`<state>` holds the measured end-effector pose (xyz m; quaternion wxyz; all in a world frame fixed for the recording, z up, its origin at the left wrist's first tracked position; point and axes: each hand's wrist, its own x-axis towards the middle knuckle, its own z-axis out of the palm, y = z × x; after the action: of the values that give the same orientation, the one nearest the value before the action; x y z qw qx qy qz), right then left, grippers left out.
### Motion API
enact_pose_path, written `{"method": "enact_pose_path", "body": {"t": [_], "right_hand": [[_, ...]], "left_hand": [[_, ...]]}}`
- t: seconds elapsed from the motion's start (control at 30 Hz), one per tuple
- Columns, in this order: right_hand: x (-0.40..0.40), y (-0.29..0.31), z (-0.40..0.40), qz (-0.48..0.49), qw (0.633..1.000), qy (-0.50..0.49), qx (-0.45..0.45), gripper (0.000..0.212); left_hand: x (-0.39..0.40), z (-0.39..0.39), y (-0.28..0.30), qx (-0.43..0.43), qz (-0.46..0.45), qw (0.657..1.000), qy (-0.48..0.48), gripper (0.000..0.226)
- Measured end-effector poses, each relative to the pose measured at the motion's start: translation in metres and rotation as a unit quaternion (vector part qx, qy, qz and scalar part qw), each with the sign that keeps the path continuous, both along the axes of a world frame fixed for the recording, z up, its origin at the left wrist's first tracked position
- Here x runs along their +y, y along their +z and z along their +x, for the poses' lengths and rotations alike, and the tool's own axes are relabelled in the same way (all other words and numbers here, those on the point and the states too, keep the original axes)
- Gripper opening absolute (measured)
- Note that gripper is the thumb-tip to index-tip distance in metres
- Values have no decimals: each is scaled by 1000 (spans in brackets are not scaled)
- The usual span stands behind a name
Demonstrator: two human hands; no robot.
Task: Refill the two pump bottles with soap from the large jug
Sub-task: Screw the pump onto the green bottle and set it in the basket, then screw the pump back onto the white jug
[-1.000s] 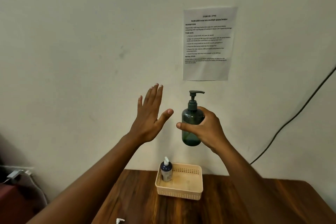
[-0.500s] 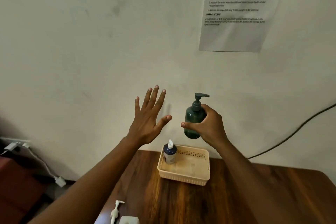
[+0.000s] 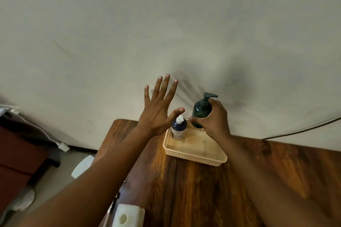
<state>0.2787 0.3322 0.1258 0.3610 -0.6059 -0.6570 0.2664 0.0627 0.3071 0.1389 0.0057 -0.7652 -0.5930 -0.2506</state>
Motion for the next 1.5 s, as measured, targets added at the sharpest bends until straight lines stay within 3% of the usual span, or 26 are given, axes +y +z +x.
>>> {"method": "enact_pose_path", "body": {"t": [0.33,0.63,0.87,1.13,1.37,1.5], "right_hand": [[14,-108,-12,-30,998,-49,-3,85],[20,-153,-17,-34,997,-57,-33,80],[22,-156,-24,-32,996,-62,-56,76],[10,-137,-14,-83,994,-43,-53,100],[-26,-106,6,-52,995,-17,-85,113],[-58,-80,3,-45,995,45,-82,117]], "left_hand": [[-1,-1,-67,-23,-31,999,13,84],[2,-3,-89,-26,-61,998,16,86],[4,-5,-89,-31,-72,997,25,89],[-17,-7,-73,-32,-79,996,40,95],[-68,-3,-40,-7,-117,991,71,93],[-114,-4,-6,29,-143,984,104,87]]}}
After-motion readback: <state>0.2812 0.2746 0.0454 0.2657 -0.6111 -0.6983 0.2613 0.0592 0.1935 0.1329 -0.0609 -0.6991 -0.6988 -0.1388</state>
